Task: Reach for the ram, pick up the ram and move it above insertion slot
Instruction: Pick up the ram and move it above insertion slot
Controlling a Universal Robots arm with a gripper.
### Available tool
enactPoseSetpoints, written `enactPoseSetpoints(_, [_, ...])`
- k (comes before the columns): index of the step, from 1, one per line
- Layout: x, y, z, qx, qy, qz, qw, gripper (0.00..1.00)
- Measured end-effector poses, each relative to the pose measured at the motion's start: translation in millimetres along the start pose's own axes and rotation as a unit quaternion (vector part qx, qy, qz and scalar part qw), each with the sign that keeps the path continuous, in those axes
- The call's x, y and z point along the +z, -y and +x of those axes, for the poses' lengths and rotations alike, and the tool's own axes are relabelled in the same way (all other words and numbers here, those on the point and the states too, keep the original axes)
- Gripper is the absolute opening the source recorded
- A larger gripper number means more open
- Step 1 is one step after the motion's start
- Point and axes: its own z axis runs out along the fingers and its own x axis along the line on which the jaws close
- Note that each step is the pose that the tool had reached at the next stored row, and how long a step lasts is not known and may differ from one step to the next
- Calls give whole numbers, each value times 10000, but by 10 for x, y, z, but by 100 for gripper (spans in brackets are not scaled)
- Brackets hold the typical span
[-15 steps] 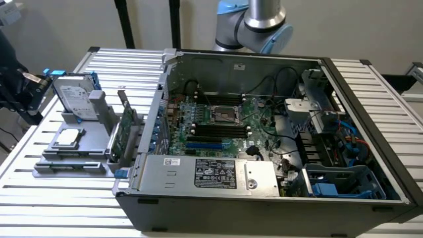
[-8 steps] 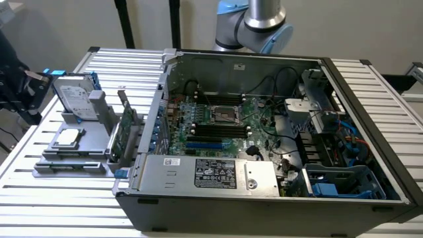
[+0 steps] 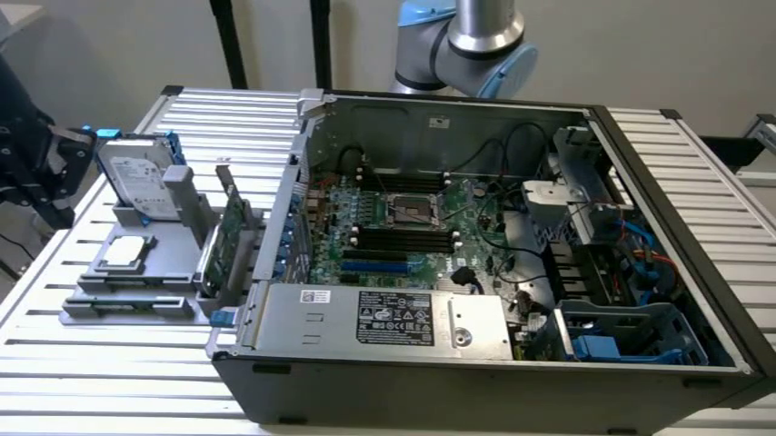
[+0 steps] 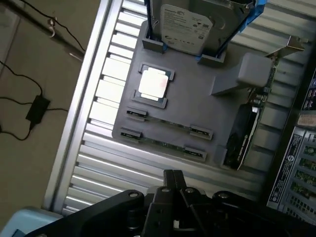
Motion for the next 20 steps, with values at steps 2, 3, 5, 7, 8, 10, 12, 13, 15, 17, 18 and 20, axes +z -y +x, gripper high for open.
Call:
enactPoseSetpoints(2, [0,0,0,-185,-8,0,9998,11])
enactPoseSetpoints(3, [0,0,0,-275,-11,0,9996,11])
enactPoseSetpoints(5, [0,0,0,-454,-18,0,9990,11])
enactPoseSetpoints(7, [0,0,0,-642,-26,0,9979,11])
enactPoseSetpoints(8, [0,0,0,-731,-29,0,9973,11])
enactPoseSetpoints(10, [0,0,0,-911,-37,0,9958,11])
enactPoseSetpoints(12, [0,0,0,-1095,-44,0,9940,11])
enactPoseSetpoints(13, [0,0,0,-1184,-48,1,9930,11])
enactPoseSetpoints(15, [0,0,0,-1365,-55,1,9906,11])
enactPoseSetpoints(17, [0,0,0,-1543,-62,1,9880,11])
enactPoseSetpoints(18, [0,0,0,-1632,-65,1,9866,11])
enactPoseSetpoints(20, [0,0,0,-1809,-73,1,9835,11])
